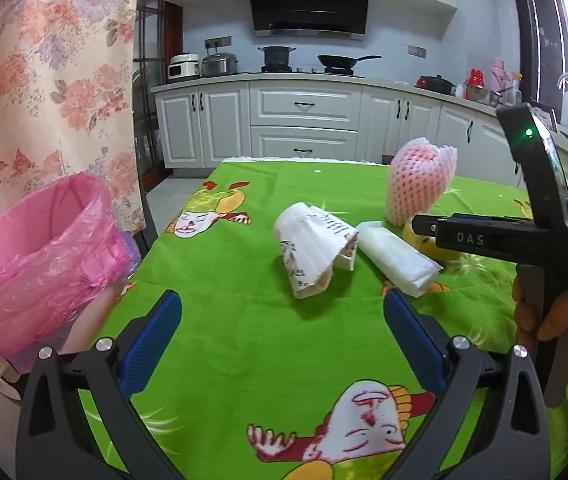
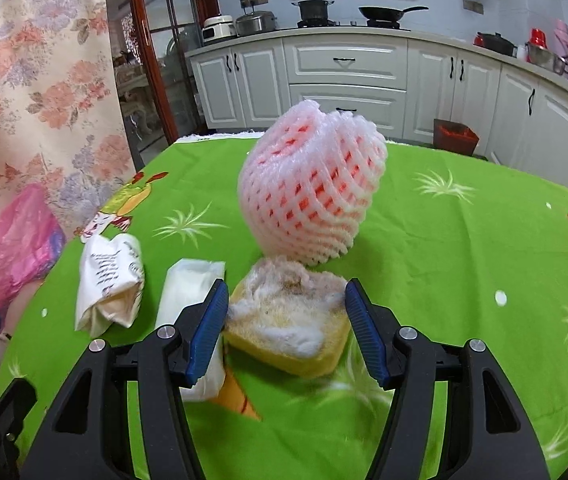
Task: Collect trash
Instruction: 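Move both tools back over the table toward the wrapped items, then grasp the white wrapped roll with the left tool while the right tool grasps the bread slice, then carry the roll and bread slice over the pink bin and open both tools, then move both tools back over the table toward the paper packet and foam net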
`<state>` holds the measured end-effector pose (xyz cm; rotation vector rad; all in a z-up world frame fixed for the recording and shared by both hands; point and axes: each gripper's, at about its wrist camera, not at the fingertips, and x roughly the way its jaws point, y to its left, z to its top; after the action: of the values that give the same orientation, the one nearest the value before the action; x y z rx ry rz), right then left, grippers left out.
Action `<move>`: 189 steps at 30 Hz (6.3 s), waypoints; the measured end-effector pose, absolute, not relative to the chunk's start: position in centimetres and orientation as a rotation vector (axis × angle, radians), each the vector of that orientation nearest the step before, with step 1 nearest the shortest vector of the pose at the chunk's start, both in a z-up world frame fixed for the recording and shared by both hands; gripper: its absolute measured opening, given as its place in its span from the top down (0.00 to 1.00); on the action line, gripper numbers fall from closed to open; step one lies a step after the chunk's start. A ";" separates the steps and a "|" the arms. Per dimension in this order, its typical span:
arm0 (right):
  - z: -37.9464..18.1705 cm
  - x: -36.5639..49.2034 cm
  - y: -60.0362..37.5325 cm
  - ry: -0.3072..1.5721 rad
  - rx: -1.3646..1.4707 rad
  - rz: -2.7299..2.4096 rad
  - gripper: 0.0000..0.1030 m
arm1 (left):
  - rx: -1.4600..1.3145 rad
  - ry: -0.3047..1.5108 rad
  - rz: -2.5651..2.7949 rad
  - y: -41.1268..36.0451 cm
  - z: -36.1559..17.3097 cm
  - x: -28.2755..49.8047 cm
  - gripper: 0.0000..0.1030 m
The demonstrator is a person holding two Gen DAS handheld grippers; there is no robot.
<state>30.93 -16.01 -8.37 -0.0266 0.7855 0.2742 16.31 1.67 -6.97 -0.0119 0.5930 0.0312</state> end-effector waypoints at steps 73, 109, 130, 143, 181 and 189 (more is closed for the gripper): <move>-5.9 18.1 -28.3 0.671 0.151 0.252 0.51 | -0.007 0.609 -0.123 -10.9 -5.2 16.6 0.65; -1.3 15.2 -7.9 0.580 -0.139 0.558 0.51 | -0.023 0.399 0.102 7.7 -0.9 6.0 0.64; 1.4 21.9 10.4 0.525 -0.206 0.896 0.49 | -0.095 0.430 0.349 25.3 1.5 9.4 0.63; 2.1 27.0 16.9 0.515 -0.186 1.003 0.35 | -0.185 0.450 0.456 29.9 0.6 12.4 0.31; 0.6 19.2 -11.6 0.535 0.028 0.602 0.34 | -0.073 0.434 0.232 9.7 0.3 9.7 0.05; -2.7 19.8 -16.3 0.606 0.049 0.466 0.33 | -0.059 0.500 0.135 4.9 -1.6 12.3 0.05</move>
<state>19.75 -16.26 -2.70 0.0485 0.6058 0.4663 12.27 4.88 -1.55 -0.0587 0.4996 0.1354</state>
